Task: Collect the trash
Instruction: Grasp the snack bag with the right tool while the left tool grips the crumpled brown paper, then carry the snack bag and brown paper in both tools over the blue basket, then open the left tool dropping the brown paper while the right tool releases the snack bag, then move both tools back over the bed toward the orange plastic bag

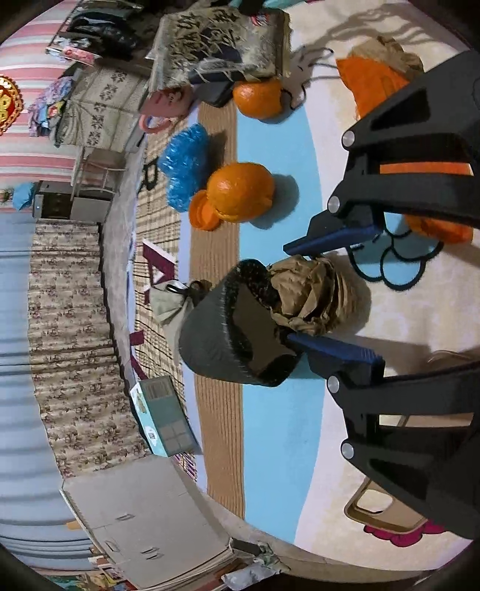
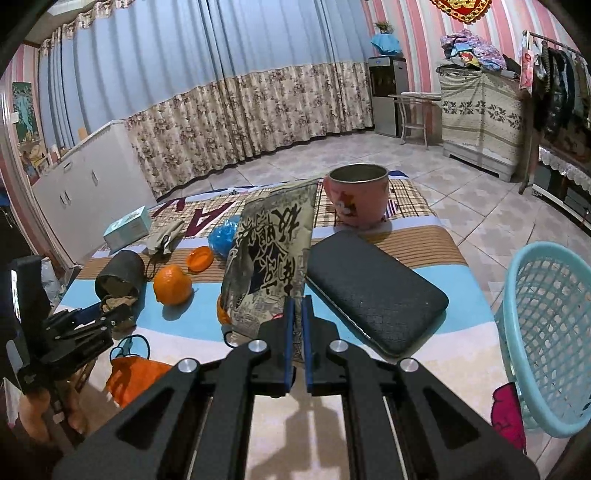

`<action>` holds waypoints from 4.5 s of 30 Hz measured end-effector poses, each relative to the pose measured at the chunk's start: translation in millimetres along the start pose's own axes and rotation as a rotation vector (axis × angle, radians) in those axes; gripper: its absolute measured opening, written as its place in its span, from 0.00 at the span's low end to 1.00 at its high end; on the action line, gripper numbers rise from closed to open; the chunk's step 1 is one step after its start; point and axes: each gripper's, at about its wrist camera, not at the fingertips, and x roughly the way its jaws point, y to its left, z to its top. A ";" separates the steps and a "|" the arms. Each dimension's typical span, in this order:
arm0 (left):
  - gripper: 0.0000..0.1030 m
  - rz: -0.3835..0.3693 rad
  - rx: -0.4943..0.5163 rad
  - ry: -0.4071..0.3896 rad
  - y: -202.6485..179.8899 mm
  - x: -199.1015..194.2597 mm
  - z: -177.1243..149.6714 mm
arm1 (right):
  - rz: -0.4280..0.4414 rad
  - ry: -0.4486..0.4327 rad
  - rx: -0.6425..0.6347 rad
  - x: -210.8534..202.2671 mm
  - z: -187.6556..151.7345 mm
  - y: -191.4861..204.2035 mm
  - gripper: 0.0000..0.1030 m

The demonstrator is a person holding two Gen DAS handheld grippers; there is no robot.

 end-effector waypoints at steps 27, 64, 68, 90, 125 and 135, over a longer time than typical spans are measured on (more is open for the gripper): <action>0.40 -0.060 0.014 -0.247 -33.7 -82.6 32.3 | -0.029 -0.069 0.054 -25.0 9.9 -28.5 0.05; 0.40 -0.487 0.273 -0.239 -342.4 -83.9 30.4 | -0.375 -0.135 0.200 -144.2 -4.4 -267.9 0.05; 0.41 -0.530 0.300 -0.218 -366.1 -71.1 16.3 | -0.398 -0.111 0.216 -134.9 -11.2 -283.4 0.05; 0.83 -0.491 0.274 -0.182 -374.0 -43.8 20.5 | -0.418 -0.038 0.204 -103.4 -24.5 -278.7 0.05; 0.95 -0.311 0.147 -0.284 -216.8 -88.3 60.5 | -0.476 -0.051 0.143 -78.2 -6.0 -180.6 0.89; 0.95 -0.171 0.132 -0.293 -136.3 -109.2 34.5 | -0.318 -0.087 0.056 -75.4 -12.6 -71.1 0.89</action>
